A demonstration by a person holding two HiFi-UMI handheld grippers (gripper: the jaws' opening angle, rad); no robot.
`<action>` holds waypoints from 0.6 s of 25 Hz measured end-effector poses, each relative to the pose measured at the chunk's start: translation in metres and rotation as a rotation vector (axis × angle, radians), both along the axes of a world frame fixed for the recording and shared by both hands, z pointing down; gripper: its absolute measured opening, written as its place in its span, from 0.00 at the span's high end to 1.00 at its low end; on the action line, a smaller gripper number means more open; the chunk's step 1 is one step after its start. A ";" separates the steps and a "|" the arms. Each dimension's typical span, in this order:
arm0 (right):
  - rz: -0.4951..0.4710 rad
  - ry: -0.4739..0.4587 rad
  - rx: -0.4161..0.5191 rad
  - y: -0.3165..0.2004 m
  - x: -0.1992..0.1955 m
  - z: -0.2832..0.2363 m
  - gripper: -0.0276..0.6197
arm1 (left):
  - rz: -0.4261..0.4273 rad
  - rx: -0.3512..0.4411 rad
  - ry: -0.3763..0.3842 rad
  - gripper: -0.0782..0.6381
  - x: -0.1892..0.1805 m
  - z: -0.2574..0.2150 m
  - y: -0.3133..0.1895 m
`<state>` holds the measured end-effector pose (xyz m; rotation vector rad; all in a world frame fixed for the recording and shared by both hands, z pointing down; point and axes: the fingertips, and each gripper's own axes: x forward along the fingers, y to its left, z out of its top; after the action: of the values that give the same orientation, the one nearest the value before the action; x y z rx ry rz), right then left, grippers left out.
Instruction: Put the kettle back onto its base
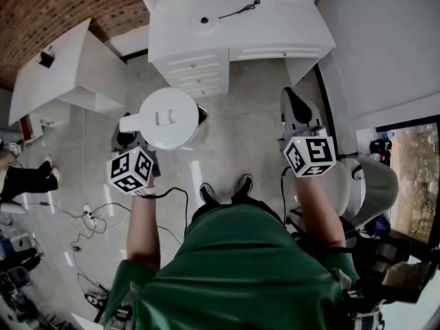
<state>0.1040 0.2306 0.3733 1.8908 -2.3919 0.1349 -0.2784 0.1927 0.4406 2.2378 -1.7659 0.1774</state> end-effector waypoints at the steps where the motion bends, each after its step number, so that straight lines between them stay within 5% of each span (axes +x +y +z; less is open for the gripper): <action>1: -0.004 0.000 0.008 -0.003 -0.013 0.001 0.92 | -0.002 0.017 -0.004 0.67 -0.011 -0.006 -0.002; 7: -0.024 0.024 0.024 -0.006 -0.076 0.005 0.92 | -0.002 0.042 0.028 0.67 -0.057 -0.008 -0.012; 15: -0.021 0.002 0.045 0.013 -0.108 -0.012 0.92 | 0.012 0.018 0.048 0.67 -0.084 -0.006 -0.001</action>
<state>-0.0044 0.2436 0.3611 1.8826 -2.4329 0.0774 -0.3628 0.1921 0.4345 2.2458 -1.7369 0.1101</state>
